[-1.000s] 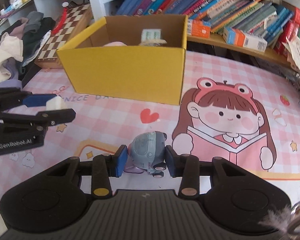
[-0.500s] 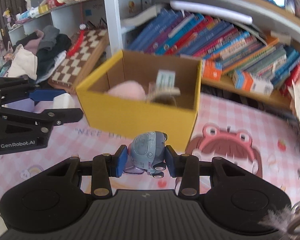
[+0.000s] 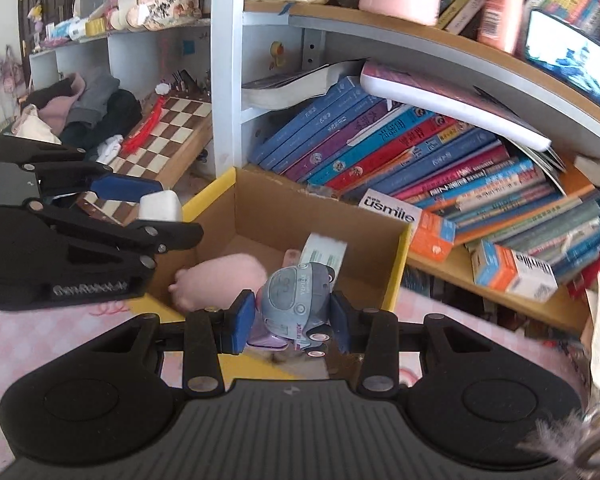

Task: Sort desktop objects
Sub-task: 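Carry the charger cube with the left tool and the toy car with the right tool into the box, then open both tools to drop the charger cube and toy car into the box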

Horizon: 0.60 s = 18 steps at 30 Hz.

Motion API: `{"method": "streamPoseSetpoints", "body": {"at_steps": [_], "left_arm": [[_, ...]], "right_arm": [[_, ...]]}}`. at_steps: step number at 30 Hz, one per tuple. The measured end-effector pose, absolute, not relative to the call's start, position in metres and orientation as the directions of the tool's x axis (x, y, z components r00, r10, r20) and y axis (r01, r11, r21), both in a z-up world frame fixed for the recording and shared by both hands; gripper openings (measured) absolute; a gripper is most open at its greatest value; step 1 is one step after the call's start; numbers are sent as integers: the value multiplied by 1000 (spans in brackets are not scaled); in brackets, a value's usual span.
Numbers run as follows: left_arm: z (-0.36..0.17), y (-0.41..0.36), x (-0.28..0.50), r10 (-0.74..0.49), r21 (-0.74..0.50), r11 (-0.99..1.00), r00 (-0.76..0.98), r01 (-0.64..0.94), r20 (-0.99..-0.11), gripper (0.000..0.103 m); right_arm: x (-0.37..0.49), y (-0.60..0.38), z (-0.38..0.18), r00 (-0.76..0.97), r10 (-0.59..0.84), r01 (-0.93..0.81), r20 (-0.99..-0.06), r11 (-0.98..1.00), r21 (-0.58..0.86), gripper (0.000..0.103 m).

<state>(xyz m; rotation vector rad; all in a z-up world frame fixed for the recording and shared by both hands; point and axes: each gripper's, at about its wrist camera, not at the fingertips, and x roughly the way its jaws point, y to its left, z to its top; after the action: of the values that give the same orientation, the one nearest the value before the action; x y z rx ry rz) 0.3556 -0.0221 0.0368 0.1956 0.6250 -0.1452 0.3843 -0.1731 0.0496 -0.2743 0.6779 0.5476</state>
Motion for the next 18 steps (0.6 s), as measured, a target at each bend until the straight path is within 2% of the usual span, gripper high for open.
{"method": "streamPoseSetpoints", "body": {"at_steps": [7, 18], "left_arm": [[0, -30, 400, 11, 204, 965, 752, 164, -659, 45], [-31, -19, 436, 51, 186, 975, 696, 120, -717, 45]], "right_arm": [[433, -152, 17, 599, 356, -590, -717, 802, -94, 39], [465, -128, -10, 622, 340, -675, -706, 690, -262, 39]]}}
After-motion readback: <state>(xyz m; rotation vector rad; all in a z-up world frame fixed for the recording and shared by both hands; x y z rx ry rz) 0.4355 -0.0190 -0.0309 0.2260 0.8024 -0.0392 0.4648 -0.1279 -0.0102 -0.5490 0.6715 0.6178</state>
